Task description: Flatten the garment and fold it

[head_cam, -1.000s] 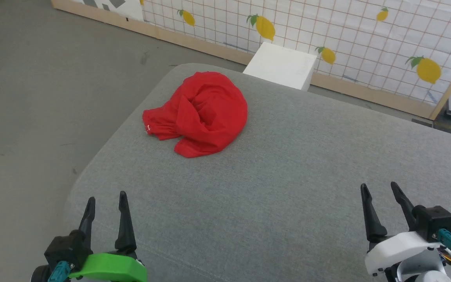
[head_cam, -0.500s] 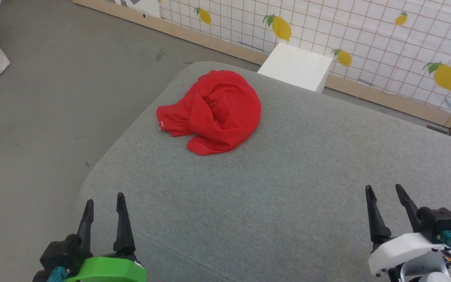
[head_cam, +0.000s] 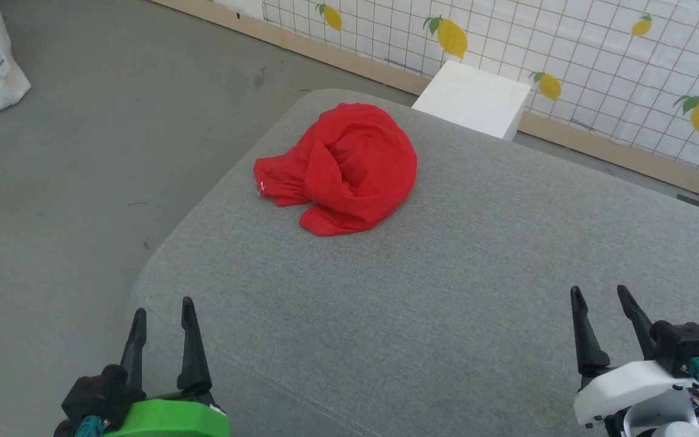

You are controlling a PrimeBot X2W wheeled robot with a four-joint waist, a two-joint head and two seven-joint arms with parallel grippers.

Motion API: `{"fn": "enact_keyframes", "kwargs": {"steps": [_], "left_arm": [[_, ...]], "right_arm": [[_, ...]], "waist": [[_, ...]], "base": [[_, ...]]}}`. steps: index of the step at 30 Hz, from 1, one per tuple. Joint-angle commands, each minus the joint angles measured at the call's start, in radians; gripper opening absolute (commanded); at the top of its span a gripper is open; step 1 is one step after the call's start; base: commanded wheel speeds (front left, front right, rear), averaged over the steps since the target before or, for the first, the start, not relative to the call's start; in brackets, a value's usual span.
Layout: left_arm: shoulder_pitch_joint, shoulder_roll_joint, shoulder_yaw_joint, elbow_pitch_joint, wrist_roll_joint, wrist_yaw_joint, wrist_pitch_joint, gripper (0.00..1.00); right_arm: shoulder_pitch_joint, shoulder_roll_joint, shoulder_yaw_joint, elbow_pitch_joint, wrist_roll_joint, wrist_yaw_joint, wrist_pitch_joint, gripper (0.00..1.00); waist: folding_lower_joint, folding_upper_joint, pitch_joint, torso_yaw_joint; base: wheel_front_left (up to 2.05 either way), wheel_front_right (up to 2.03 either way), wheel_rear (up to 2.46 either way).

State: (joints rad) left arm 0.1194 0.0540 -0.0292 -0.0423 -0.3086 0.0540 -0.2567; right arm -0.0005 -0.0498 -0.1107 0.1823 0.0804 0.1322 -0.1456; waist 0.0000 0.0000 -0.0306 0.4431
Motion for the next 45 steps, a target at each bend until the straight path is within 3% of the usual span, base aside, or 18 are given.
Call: {"fn": "enact_keyframes", "kwargs": {"steps": [1, 15, 23, 28, 30, 35, 45], "left_arm": [[0.009, -0.004, -0.001, -0.001, -0.012, 0.003, -0.005, 1.0], [-0.037, 0.01, -0.013, -0.033, -0.008, -0.02, 0.012, 1.0], [-0.246, 0.126, -0.02, -0.141, -0.004, -0.07, 0.215, 1.0], [-0.435, 0.168, 0.004, -0.145, -0.079, -0.096, 0.361, 1.0], [-0.563, 0.213, 0.009, -0.11, -0.102, -0.115, 0.442, 1.0], [-0.745, 0.241, 0.023, 0.022, -0.163, -0.125, 0.538, 1.0], [-0.915, 0.273, 0.012, 0.263, -0.186, -0.13, 0.615, 1.0]], "right_arm": [[-0.006, 0.0, -0.002, -0.001, 0.001, -0.002, -0.001, 1.0], [0.002, 0.0, -0.004, -0.029, -0.003, -0.002, 0.02, 1.0], [0.002, 0.0, -0.023, -0.089, -0.017, -0.002, 0.049, 1.0], [-0.008, 0.0, -0.031, -0.137, -0.041, -0.002, 0.065, 1.0], [-0.019, 0.0, -0.029, -0.172, -0.057, -0.002, 0.078, 1.0], [-0.032, 0.0, -0.011, -0.247, -0.087, -0.002, 0.107, 1.0], [-0.069, 0.0, 0.059, -0.451, -0.119, -0.002, 0.155, 1.0]], "waist": [[0.0, 0.0, 0.0, -0.003], [0.0, 0.0, 0.019, -0.019], [0.0, 0.0, 0.099, -0.033], [0.0, 0.0, 0.162, -0.047], [0.0, 0.0, 0.2, -0.059], [0.0, 0.0, 0.25, -0.086], [0.0, 0.0, 0.364, -0.171]], "base": [[0.0, 0.0, 0.0], [0.0, 0.0, 0.0], [0.0, 0.0, 0.0], [0.0, 0.0, 0.0], [0.0, 0.0, 0.0], [0.0, 0.0, 0.0], [0.0, 0.0, 0.0]]}}
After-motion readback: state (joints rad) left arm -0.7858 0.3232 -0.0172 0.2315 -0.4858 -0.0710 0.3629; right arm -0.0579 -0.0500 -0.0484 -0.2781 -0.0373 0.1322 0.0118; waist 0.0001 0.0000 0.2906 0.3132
